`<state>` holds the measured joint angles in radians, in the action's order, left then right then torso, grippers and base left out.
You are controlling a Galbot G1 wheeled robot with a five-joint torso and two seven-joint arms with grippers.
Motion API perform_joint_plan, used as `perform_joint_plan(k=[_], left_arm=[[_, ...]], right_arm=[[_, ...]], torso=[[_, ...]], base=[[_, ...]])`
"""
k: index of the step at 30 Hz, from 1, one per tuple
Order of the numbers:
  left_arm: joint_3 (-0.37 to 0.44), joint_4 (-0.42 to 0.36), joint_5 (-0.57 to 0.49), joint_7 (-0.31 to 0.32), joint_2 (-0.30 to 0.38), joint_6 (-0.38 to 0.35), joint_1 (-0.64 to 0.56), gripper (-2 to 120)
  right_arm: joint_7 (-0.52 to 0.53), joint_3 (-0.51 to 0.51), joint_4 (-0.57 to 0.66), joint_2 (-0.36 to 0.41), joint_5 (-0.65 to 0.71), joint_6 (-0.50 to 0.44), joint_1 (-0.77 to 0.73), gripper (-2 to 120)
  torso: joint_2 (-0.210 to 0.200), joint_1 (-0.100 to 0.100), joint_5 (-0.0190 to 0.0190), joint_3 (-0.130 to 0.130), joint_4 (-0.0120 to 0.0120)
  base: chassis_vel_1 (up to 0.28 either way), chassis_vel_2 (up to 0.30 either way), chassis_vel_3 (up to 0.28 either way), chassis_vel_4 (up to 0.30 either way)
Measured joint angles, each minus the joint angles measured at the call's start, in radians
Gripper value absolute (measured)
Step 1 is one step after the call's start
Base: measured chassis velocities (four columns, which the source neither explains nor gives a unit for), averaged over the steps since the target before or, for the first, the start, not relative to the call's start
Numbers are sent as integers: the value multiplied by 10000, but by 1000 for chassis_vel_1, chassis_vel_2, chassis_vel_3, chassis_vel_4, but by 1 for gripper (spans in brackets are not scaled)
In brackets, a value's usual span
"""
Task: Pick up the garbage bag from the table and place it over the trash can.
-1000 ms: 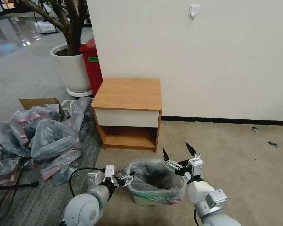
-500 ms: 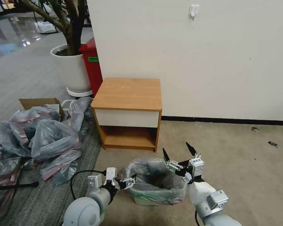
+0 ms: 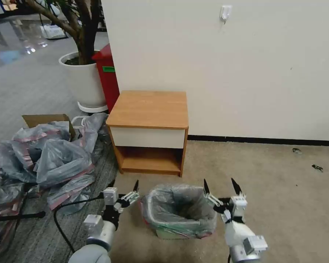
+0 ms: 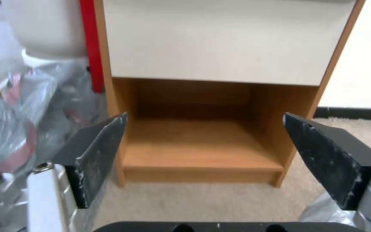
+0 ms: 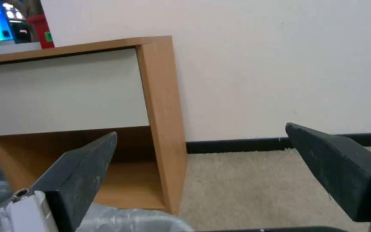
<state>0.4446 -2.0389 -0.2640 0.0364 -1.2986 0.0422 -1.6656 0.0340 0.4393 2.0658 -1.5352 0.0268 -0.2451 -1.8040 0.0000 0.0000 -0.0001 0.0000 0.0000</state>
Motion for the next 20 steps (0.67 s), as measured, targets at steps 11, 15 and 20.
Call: perform_joint_plan(k=[11, 15, 20], left_arm=[[12, 18, -18, -34, 13, -13, 7, 91], [9, 19, -34, -34, 15, -39, 10, 91], [6, 19, -51, -25, 18, -66, 13, 91]], right_arm=[[1, 3, -6, -4, 5, -17, 1, 100], [1, 2, -1, 0, 5, -11, 4, 100], [-1, 0, 9, 2, 5, 2, 6, 100]], torso=[[0, -1, 1, 0, 0], [0, 0, 1, 0, 0], [0, 0, 1, 0, 0]], base=[[0, 0, 0, 0], [0, 0, 0, 0], [0, 0, 0, 0]])
